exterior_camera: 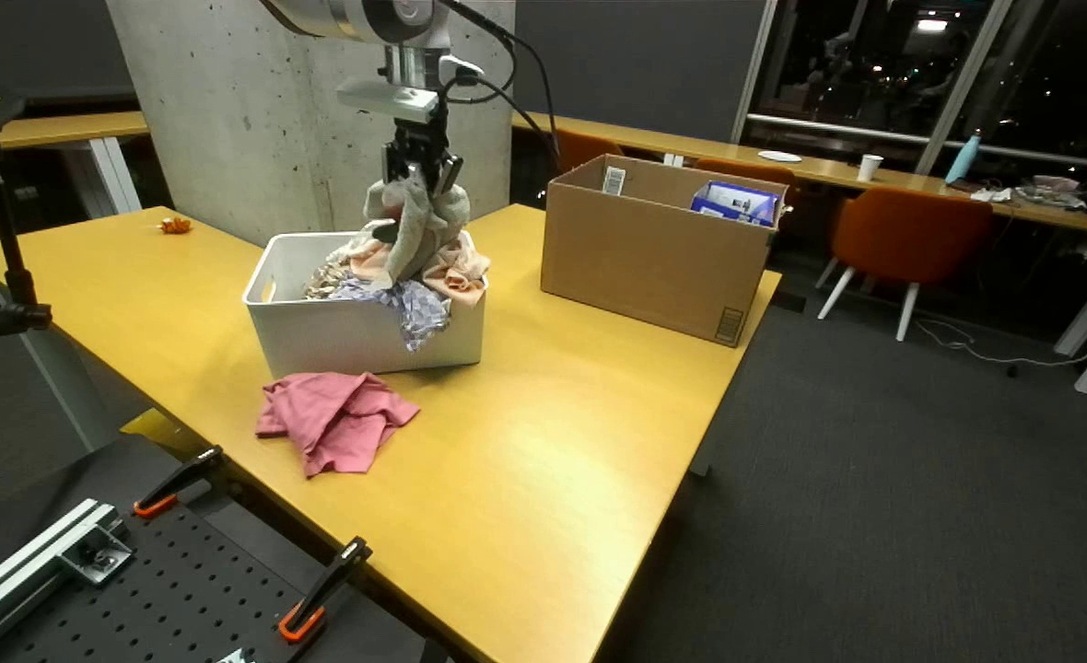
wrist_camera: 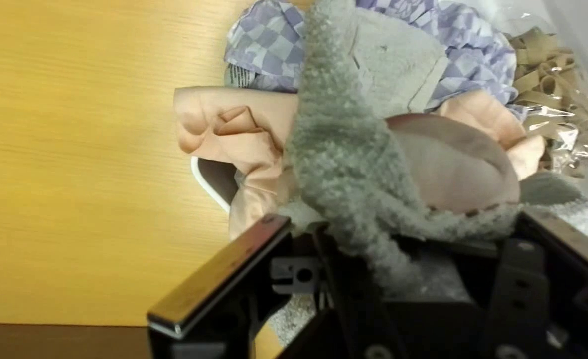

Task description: Use the pink shirt to pick up the moose, put it and the shirt inside the white basket, use the grey towel to pick up the toy vegetable and put it inside the white basket

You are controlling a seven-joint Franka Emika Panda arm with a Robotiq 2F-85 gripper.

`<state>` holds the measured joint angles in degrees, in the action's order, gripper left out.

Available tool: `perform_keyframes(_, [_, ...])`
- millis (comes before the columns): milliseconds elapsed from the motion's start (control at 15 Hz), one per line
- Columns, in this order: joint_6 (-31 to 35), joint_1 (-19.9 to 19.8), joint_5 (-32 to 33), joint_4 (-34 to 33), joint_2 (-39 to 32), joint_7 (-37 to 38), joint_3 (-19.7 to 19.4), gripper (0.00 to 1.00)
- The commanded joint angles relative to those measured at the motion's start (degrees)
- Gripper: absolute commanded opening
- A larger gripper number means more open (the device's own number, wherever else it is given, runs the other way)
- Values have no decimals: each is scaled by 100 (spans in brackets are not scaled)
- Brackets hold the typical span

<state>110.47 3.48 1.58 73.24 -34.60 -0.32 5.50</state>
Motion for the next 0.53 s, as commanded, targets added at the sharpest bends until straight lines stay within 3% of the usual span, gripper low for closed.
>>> perform_keyframes(0, [-686,155,-34,-1237,-814,-17,-85,0])
perform_keyframes(467, [-1463,530,138,-2647,-2229,151,-235,0])
